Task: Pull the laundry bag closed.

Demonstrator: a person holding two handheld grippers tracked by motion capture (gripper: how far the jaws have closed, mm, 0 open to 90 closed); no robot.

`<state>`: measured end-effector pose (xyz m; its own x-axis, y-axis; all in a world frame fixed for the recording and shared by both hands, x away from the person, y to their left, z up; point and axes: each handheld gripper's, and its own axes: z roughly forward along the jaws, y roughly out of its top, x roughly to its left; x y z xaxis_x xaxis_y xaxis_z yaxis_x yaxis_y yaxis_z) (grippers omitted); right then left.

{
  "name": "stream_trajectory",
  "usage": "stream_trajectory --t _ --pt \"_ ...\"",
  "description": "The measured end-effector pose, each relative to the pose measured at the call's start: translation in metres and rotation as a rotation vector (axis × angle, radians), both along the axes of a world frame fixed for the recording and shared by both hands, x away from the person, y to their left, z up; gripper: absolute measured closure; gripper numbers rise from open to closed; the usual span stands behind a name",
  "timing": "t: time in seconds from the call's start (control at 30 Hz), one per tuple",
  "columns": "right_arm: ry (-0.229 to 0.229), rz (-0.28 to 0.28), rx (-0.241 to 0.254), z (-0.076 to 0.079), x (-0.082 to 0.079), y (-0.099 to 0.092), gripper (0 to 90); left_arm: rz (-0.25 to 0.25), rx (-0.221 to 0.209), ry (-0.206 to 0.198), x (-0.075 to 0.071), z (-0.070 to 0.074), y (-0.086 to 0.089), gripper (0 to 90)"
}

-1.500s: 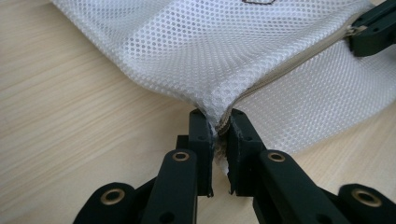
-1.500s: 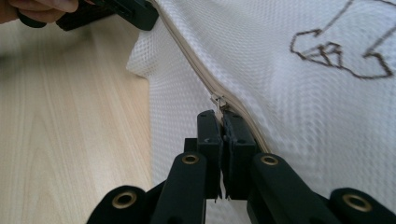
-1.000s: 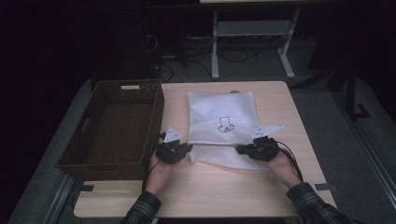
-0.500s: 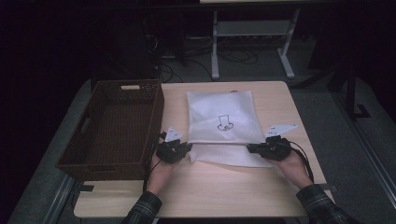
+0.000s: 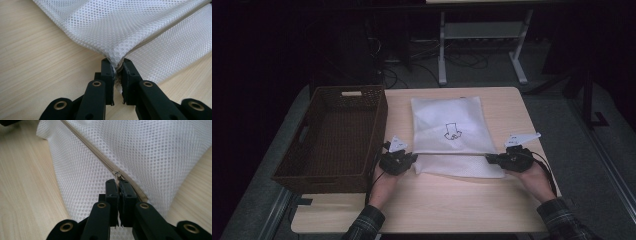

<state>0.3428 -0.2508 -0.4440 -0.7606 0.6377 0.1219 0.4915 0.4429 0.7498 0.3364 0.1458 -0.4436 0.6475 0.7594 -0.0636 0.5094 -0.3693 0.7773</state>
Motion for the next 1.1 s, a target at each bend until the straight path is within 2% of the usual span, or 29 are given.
stream_trajectory --t 0.47,0.53,0.7,0.83,1.0,1.1 --pt "0.026 -0.054 0.002 -0.003 0.0 -0.027 86.2 0.016 0.002 0.0 0.001 0.0 0.001 82.0" --pt "0.025 -0.052 -0.002 -0.004 0.001 -0.027 86.2 0.017 0.007 -0.001 0.002 -0.001 0.001 82.0" --pt "0.024 -0.048 -0.003 -0.004 0.001 -0.024 84.6 0.019 -0.016 0.013 0.002 -0.001 0.004 80.3" --pt "0.016 -0.048 0.015 -0.004 0.0 -0.024 73.0 0.02 -0.024 0.004 0.0 0.0 0.005 71.3" --pt "0.01 -0.062 0.024 -0.003 0.001 -0.022 48.2 0.018 -0.052 0.015 0.0 0.001 0.005 43.2" --pt "0.004 -0.071 0.035 -0.004 0.0 -0.021 36.9 0.011 -0.06 0.022 -0.001 0.001 0.004 28.1"
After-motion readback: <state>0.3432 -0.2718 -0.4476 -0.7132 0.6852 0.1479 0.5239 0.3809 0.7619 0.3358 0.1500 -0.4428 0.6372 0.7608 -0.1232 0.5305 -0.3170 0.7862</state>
